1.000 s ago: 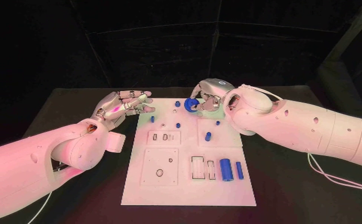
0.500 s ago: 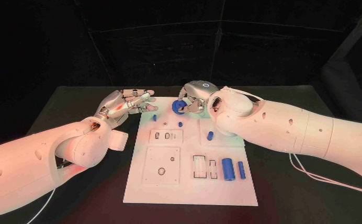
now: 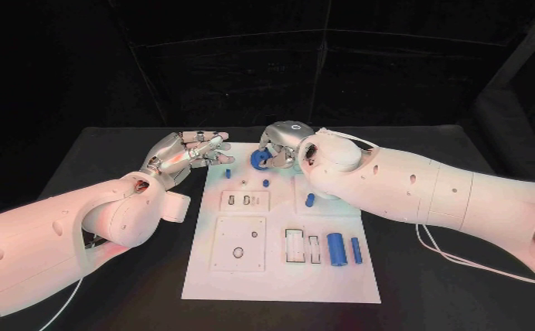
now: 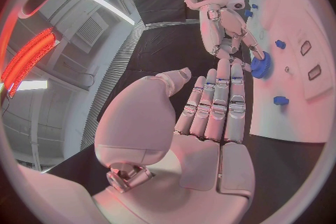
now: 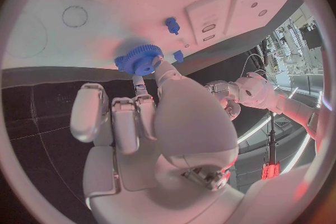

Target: Assemble the parts on the task board

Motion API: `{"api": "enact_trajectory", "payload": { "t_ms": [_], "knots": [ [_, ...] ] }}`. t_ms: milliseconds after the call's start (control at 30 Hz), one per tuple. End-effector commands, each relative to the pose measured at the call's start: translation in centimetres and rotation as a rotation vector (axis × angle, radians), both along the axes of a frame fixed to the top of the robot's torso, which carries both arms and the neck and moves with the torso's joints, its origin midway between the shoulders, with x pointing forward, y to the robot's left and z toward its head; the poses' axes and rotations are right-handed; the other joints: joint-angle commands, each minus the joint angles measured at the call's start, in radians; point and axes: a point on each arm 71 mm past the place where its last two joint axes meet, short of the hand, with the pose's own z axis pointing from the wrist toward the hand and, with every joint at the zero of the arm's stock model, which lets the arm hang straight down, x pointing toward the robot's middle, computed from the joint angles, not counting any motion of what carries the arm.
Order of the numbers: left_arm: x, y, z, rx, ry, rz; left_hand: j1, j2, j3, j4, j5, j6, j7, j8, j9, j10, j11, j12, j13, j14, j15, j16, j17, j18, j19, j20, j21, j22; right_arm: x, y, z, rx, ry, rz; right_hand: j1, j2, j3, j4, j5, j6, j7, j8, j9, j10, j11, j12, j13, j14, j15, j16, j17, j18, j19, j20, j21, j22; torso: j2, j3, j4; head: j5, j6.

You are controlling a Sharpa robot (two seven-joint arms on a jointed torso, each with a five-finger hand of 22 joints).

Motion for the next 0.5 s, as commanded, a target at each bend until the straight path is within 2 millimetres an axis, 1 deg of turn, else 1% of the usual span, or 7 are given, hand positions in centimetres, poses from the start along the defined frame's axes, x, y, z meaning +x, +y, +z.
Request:
{"api": "enact_trajectory", "payload": {
  "t_ms": [33, 100, 167, 233, 333, 400, 500],
  "knots": [
    [-0.05, -0.20, 0.18, -0.007, -0.009, -0.013, -0.005, 0.001, -0.005, 0.000, -0.003, -0.005, 0.021, 0.003, 0.001, -0.006, -0.002, 0.006, 0.001, -0.009, -0.001, 0.003, 0.001, 0.005, 0.007, 0.001, -0.004, -0.001, 0.13, 0.18, -0.02, -0.022, 0.003, -0.003, -0.010, -0.008, 0.008, 0.001, -0.005, 0.021, -0.022, -0.008, 0.001, 0.008, 0.002, -0.009, 0.121, 0.091, -0.001, 0.002, 0.186, -0.007, 0.007, 0.004, 0.005, 0.001, 0.000, 0.0002, -0.0001, 0.000, 0.000],
    [-0.05, -0.20, 0.18, -0.007, -0.009, -0.013, -0.005, 0.001, -0.005, 0.000, -0.003, -0.005, 0.021, 0.003, 0.001, -0.006, -0.002, 0.006, 0.001, -0.009, -0.001, 0.003, 0.001, 0.005, 0.007, 0.001, -0.004, -0.001, 0.20, 0.23, -0.15, -0.033, 0.013, -0.004, -0.017, -0.015, 0.009, 0.002, -0.020, 0.011, -0.017, -0.019, 0.000, 0.004, 0.006, -0.014, 0.117, 0.091, 0.002, 0.001, 0.184, -0.007, 0.007, 0.006, 0.005, 0.002, 0.000, 0.0001, -0.0002, 0.000, 0.000],
    [-0.06, -0.18, 0.19, -0.007, -0.009, -0.013, -0.005, 0.001, -0.005, 0.000, -0.003, -0.005, 0.021, 0.003, 0.001, -0.006, -0.002, 0.006, 0.001, -0.009, -0.001, 0.003, 0.001, 0.005, 0.007, 0.001, -0.004, -0.001, 0.28, 0.27, -0.31, -0.046, 0.026, -0.002, -0.030, -0.033, 0.002, 0.004, -0.043, -0.023, -0.008, -0.042, -0.002, -0.005, 0.013, -0.028, 0.105, 0.090, 0.008, 0.001, 0.184, -0.008, 0.007, 0.010, 0.006, 0.004, 0.000, -0.0002, -0.0004, 0.001, 0.000],
    [-0.06, -0.16, 0.19, -0.007, -0.009, -0.013, -0.005, 0.001, -0.005, 0.000, -0.003, -0.005, 0.021, 0.003, 0.001, -0.006, -0.002, 0.006, 0.001, -0.009, -0.001, 0.003, 0.001, 0.005, 0.007, 0.001, -0.004, -0.001, 0.34, 0.30, -0.43, -0.056, 0.035, 0.000, -0.040, -0.047, -0.003, 0.004, -0.055, -0.056, 0.001, -0.066, -0.001, -0.010, 0.022, -0.034, 0.101, 0.091, 0.016, 0.002, 0.186, -0.008, 0.007, 0.017, 0.006, 0.005, 0.000, 0.0003, -0.0001, 0.002, -0.001],
    [-0.05, -0.11, 0.18, -0.006, -0.009, -0.012, -0.005, 0.001, -0.005, 0.000, -0.003, -0.005, 0.021, 0.003, 0.001, -0.006, -0.002, 0.006, 0.001, -0.009, -0.001, 0.003, 0.001, 0.005, 0.007, 0.001, -0.004, -0.001, 0.39, 0.36, -0.53, -0.063, 0.042, 0.002, -0.053, -0.058, -0.011, 0.009, -0.050, -0.064, 0.005, -0.075, 0.000, -0.013, 0.027, -0.037, 0.099, 0.091, 0.020, 0.002, 0.187, -0.008, 0.006, 0.022, 0.006, 0.005, 0.000, 0.0006, 0.0002, 0.002, -0.002],
    [-0.05, -0.09, 0.18, -0.006, -0.009, -0.011, -0.005, 0.001, -0.005, 0.000, -0.003, -0.005, 0.021, 0.003, 0.001, -0.006, -0.002, 0.006, 0.001, -0.009, -0.001, 0.003, 0.001, 0.005, 0.007, 0.001, -0.004, -0.001, 0.41, 0.43, -0.55, -0.064, 0.043, 0.002, -0.057, -0.060, -0.013, 0.011, -0.052, -0.064, 0.005, -0.077, 0.001, -0.014, 0.028, -0.037, 0.098, 0.091, 0.021, 0.002, 0.187, -0.008, 0.006, 0.023, 0.006, 0.005, 0.000, 0.0004, -0.0005, 0.003, -0.003],
    [-0.05, -0.10, 0.18, -0.006, -0.008, -0.012, -0.005, 0.001, -0.005, 0.000, -0.003, -0.005, 0.021, 0.003, 0.001, -0.006, -0.002, 0.006, 0.001, -0.009, -0.001, 0.003, 0.001, 0.005, 0.007, 0.001, -0.004, -0.001, 0.43, 0.55, -0.55, -0.064, 0.043, 0.000, -0.062, -0.063, -0.016, 0.014, -0.060, -0.068, 0.007, -0.082, 0.001, -0.016, 0.029, -0.040, 0.097, 0.091, 0.023, 0.002, 0.187, -0.008, 0.006, 0.025, 0.007, 0.006, 0.000, 0.0004, 0.0000, 0.003, -0.003]
  ]
}}
